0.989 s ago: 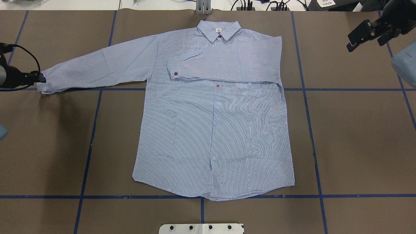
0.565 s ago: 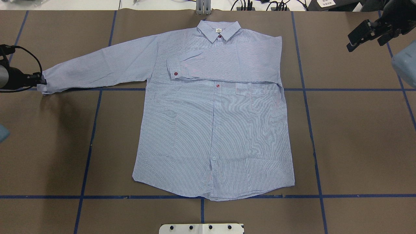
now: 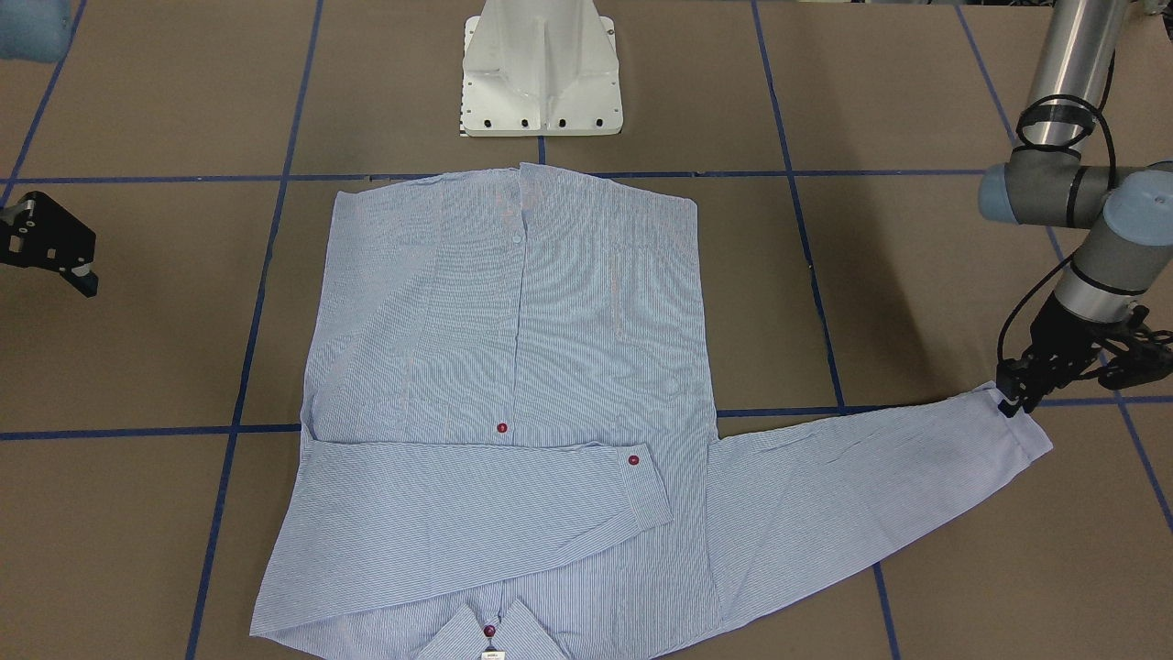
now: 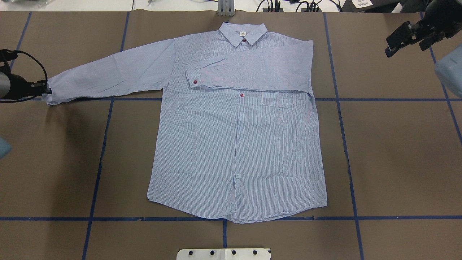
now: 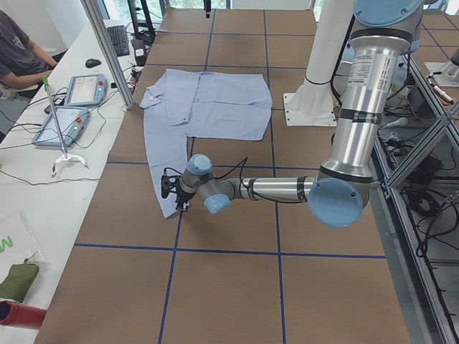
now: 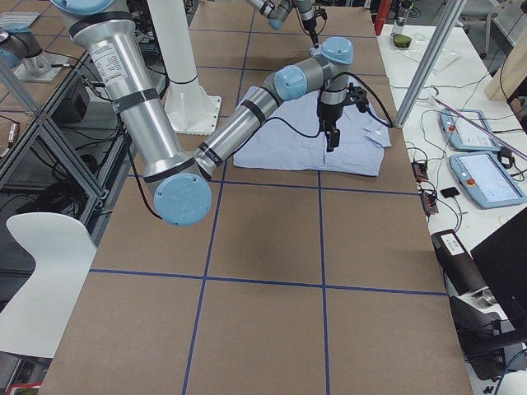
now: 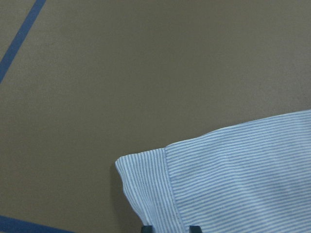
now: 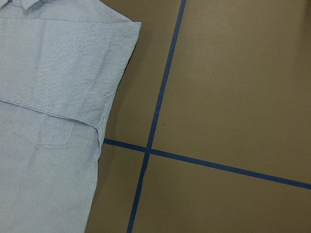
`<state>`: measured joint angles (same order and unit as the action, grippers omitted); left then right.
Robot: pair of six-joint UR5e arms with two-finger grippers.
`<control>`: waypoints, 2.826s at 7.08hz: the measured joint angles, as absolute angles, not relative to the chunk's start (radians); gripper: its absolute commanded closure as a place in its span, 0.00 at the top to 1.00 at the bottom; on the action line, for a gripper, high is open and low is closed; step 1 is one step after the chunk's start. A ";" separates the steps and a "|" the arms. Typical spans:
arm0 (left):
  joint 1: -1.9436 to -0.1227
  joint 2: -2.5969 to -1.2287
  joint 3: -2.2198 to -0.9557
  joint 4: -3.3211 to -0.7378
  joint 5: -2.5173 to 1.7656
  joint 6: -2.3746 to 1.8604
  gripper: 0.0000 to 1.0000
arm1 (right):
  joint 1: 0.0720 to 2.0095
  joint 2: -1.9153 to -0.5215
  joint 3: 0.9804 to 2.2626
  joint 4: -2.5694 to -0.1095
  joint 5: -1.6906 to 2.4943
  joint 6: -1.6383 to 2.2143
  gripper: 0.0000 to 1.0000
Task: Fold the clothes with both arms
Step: 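Grasp the cuff of the other sleeve with the left gripper and lift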
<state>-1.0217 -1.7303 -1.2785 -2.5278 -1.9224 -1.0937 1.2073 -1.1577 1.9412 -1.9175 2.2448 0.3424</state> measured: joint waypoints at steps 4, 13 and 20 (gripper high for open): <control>-1.022 -1.729 -1.280 -2.526 -1.922 -1.087 0.04 | 1.200 -1.156 1.938 -1.917 2.241 0.350 1.00; -1.022 -1.770 -1.406 -2.465 -2.009 -1.088 0.00 | 1.192 -1.168 1.943 -1.918 2.246 0.351 1.00; -0.964 -2.187 -1.509 -2.084 -2.127 -1.442 0.00 | 1.206 -1.257 1.989 -1.910 2.247 0.338 1.00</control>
